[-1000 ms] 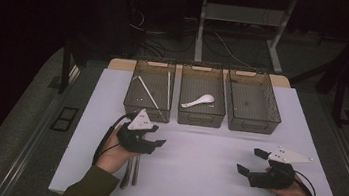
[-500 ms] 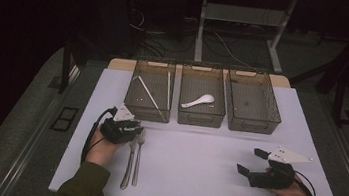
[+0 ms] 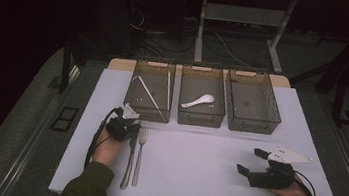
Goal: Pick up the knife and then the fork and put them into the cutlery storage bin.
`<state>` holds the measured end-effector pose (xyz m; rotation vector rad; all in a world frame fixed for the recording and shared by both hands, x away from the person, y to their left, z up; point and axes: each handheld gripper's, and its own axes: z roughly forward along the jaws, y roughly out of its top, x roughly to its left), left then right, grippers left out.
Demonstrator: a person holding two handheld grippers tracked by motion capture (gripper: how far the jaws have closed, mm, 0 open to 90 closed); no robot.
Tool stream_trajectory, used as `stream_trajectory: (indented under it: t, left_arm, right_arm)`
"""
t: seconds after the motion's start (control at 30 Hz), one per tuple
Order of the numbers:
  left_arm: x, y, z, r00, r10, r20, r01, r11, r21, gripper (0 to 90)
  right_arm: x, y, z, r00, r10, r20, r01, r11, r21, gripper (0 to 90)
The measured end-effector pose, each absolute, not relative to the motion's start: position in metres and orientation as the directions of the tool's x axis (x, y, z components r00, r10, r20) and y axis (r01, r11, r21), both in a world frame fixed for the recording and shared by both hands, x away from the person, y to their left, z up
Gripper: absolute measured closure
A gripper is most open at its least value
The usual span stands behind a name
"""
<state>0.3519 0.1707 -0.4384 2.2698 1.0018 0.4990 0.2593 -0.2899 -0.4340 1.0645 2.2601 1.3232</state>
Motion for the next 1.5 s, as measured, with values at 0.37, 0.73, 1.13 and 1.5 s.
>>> stream_trajectory:
  t: [0.37, 0.73, 1.13, 1.5]
  left_arm:
    - [0.352, 0.139, -0.439, 0.715, 0.696, 0.067, 0.491, -0.568, 0.660, 88.9]
    - [0.350, 0.115, -0.438, 0.764, 0.642, 0.068, 0.443, -0.599, 0.667, 89.0]
    - [0.344, 0.074, -0.435, 0.836, 0.548, 0.027, 0.383, -0.619, 0.685, 89.1]
    - [0.324, 0.036, -0.435, 0.909, 0.415, -0.028, 0.317, -0.648, 0.692, 89.1]
  right_arm:
    - [0.259, -0.290, -0.434, -0.676, 0.731, 0.095, 0.439, 0.295, 0.849, 12.5]
    - [0.259, -0.290, -0.434, -0.678, 0.729, 0.096, 0.439, 0.297, 0.848, 12.4]
    - [0.259, -0.290, -0.434, -0.676, 0.730, 0.099, 0.442, 0.294, 0.847, 12.5]
    - [0.260, -0.290, -0.434, -0.679, 0.727, 0.098, 0.440, 0.296, 0.848, 12.5]
